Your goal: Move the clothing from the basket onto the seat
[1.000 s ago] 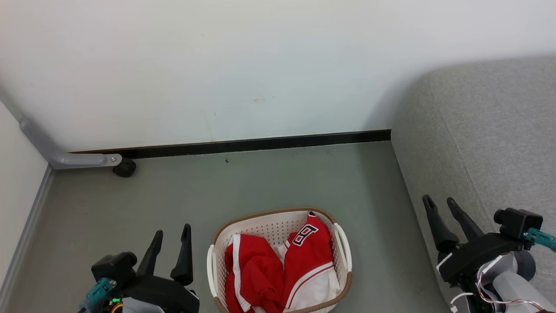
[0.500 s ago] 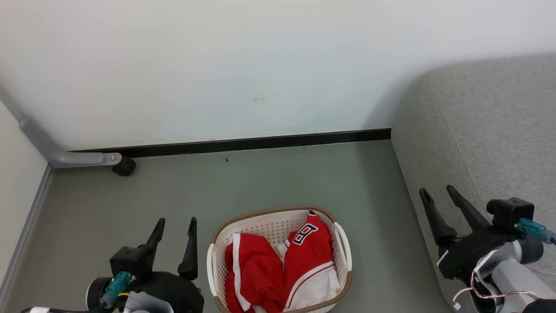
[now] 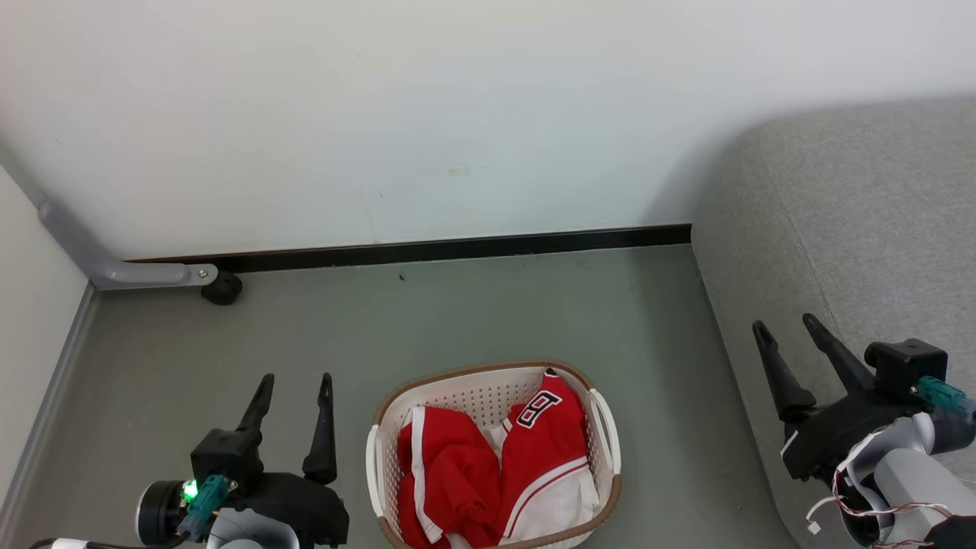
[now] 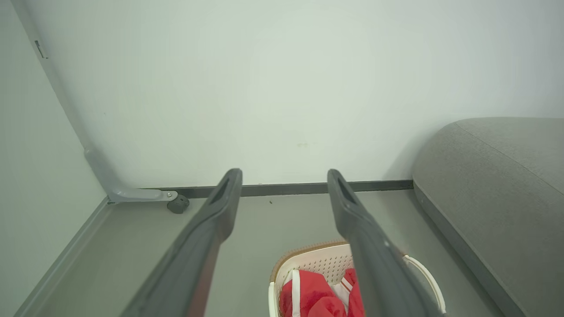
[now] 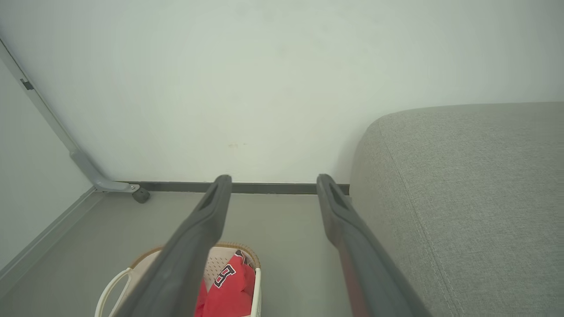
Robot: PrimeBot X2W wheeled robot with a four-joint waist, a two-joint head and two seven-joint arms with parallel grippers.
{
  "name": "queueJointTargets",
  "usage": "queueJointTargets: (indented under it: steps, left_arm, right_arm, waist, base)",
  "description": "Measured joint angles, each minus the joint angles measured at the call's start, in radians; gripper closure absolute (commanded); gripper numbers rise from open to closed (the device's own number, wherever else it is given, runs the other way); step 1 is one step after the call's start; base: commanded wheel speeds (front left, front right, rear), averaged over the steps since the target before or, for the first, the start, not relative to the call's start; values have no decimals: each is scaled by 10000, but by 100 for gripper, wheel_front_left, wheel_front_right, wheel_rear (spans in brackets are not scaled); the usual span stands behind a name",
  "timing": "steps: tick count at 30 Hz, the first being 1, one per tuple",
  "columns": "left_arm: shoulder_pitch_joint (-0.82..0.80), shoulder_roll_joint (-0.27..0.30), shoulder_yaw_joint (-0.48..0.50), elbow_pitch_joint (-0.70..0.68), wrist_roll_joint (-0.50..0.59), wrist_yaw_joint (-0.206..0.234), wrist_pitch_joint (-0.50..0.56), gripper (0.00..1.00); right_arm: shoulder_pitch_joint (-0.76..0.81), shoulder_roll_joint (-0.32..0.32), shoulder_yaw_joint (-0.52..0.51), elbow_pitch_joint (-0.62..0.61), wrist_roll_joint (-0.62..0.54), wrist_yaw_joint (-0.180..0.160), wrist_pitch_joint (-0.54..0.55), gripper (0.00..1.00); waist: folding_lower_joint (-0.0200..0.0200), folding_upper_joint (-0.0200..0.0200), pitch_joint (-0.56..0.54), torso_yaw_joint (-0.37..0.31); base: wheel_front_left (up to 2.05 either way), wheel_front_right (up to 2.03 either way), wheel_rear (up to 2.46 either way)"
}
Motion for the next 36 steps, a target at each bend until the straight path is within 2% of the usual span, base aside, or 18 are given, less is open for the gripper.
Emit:
queueJointTargets:
  steps: [4, 17, 27, 36]
  left_arm:
    - [0, -48, 286, 65, 10, 205, 0, 0]
    - [23, -267, 311, -86, 238, 163, 0, 0]
    - [-34, -518, 199, -305, 240, 146, 0, 0]
    - [-648, -625, -314, -320, 245, 58, 0, 0]
  right_arm:
    - [2, 6, -186, 42, -4, -146, 0, 0]
    - [40, -42, -428, -428, -297, -146, -2, 0]
    - [-215, -224, -817, -1298, -633, -236, -6, 0]
    - [-967, -416, -1168, -1950, -966, -322, -6, 0]
  waist:
    - [0, 0, 20, 17]
    - [0, 0, 338, 68]
    - [1, 0, 1407, 90]
    - [2, 1, 2628, 49]
  base:
    - [0, 0, 0]
    - [0, 0, 0]
    - [0, 0, 0]
    - [0, 0, 0]
